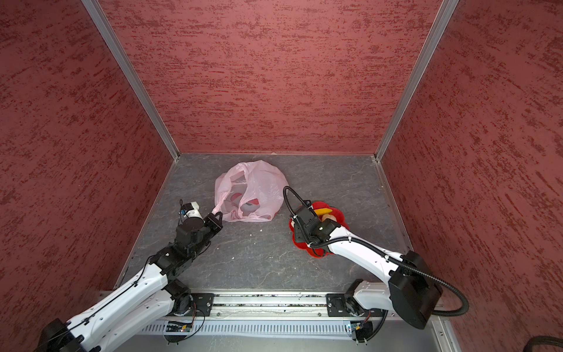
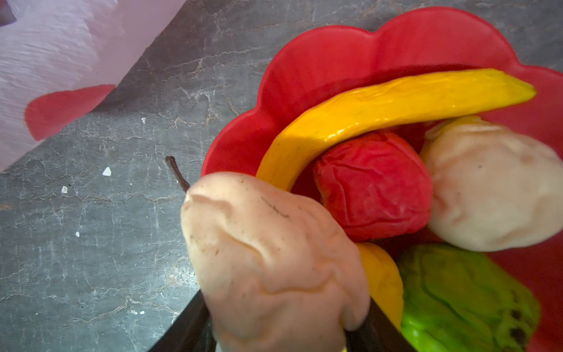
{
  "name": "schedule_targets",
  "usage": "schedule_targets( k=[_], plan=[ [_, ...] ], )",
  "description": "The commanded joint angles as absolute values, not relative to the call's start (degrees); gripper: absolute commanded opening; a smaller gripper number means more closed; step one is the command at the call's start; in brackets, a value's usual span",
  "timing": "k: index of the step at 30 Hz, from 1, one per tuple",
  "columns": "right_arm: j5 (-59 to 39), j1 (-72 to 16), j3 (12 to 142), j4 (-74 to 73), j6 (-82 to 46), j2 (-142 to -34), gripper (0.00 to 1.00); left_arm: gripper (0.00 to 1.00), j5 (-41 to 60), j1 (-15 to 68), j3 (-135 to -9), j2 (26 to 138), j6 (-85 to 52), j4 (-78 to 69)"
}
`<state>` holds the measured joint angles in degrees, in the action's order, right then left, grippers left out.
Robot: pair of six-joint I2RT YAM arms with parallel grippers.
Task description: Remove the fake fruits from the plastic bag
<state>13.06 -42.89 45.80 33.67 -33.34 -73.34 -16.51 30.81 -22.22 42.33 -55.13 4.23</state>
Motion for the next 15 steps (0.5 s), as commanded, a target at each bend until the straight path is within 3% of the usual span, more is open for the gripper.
schedule_targets(
  k=[1, 15],
  plan=[
    [12.6, -42.5, 47.4, 32.2, -32.7, -74.0, 0.48, 0.02, -16.0, 30.9, -22.5, 42.2, -55.4, 3.8],
    [12.2, -42.5, 47.0, 31.7, -32.7, -75.2, 0.56, 0.02, -15.8, 30.9, -22.3, 42.4, -55.4, 3.0]
  ],
)
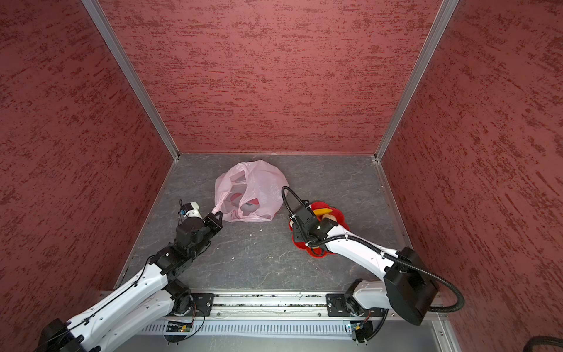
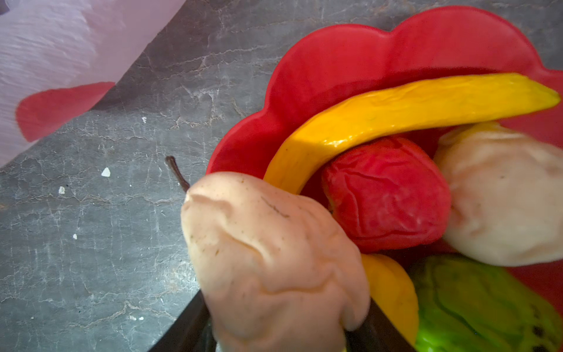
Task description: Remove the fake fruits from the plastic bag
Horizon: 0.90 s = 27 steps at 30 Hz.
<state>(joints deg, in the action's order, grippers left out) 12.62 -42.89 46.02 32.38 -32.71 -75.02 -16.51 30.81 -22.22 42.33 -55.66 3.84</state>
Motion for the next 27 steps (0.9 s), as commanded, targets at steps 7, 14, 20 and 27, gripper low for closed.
schedule_targets(
  k=[7, 14, 20, 27],
  plan=[
    [12.4, -42.5, 46.7, 31.8, -32.9, -75.1, 0.62, 0.02, -15.8, 30.9, -22.3, 42.4, -55.3, 3.1],
    [12.4, -42.5, 46.6, 31.7, -33.0, -75.1, 0.68, 0.02, -15.8, 30.9, -22.4, 42.4, -55.3, 3.0],
    [12.4, -42.5, 46.6, 31.8, -32.9, -75.1, 0.70, 0.02, -15.7, 30.9, -22.4, 42.3, -55.4, 3.2],
    [12.5, -42.5, 46.8, 32.0, -32.9, -75.1, 0.71, 0.02, -15.7, 30.9, -22.3, 42.0, -55.4, 3.2]
  ],
)
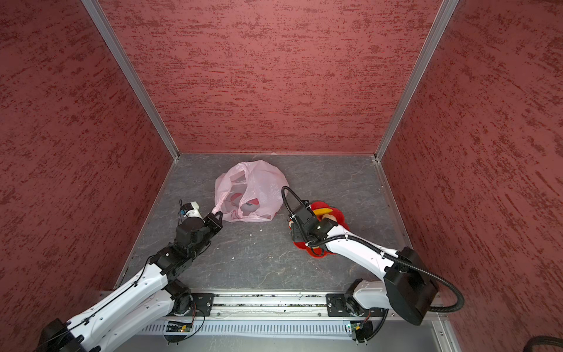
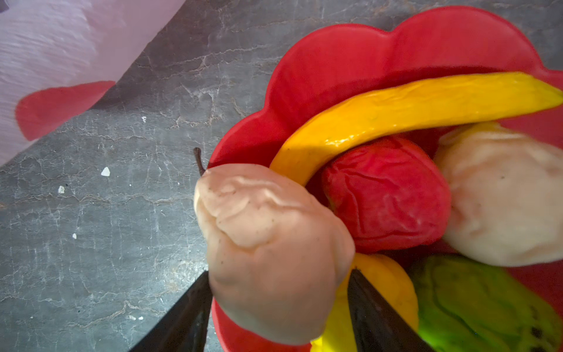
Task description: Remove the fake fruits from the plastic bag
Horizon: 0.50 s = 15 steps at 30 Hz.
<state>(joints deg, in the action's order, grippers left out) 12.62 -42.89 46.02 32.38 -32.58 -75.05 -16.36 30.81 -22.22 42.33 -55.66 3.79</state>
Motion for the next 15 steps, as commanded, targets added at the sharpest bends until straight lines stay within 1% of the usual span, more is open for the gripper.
schedule_targets(
  k=[1, 8, 15],
  plan=[
    [12.5, -42.5, 46.7, 32.1, -33.0, -75.0, 0.71, 0.02, -15.7, 30.9, -22.3, 42.0, -55.3, 3.0],
    [13.5, -42.5, 47.9, 33.3, -33.2, -73.5, 0.74, 0.02, -15.7, 30.9, -22.1, 42.5, -55.4, 2.4],
    [14.8, -42.5, 49.7, 34.4, -34.3, -68.8, 0.77, 0.02, -15.5, 30.9, -22.2, 44.3, -55.3, 1.0]
  ],
)
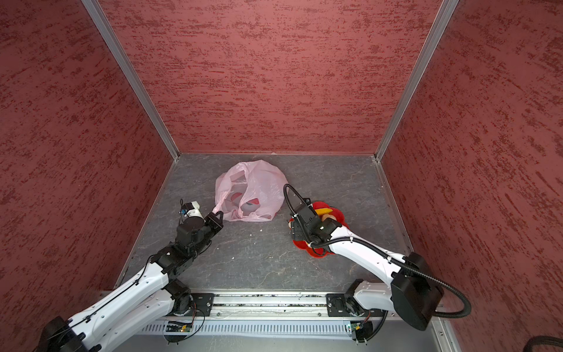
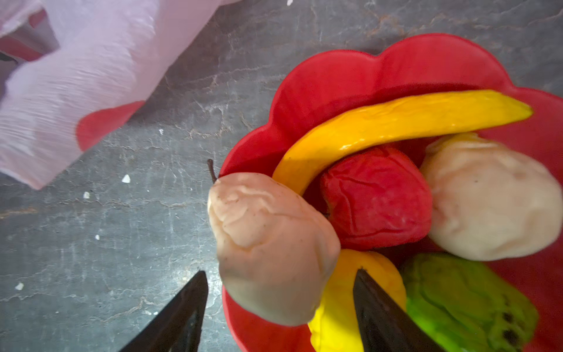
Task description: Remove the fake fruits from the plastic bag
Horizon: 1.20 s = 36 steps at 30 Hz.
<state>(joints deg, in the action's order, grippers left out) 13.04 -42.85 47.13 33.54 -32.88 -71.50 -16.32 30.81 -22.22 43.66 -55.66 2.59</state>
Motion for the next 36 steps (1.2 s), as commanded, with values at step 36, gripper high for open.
schedule_targets(
  k=[36],
  plan=[
    [16.8, -37.4, 50.9, 32.7, -33.1, -63.4, 0.83, 0.39, -4.1, 26.3, -37.9, 79.6, -49.2, -18.5]
  ],
)
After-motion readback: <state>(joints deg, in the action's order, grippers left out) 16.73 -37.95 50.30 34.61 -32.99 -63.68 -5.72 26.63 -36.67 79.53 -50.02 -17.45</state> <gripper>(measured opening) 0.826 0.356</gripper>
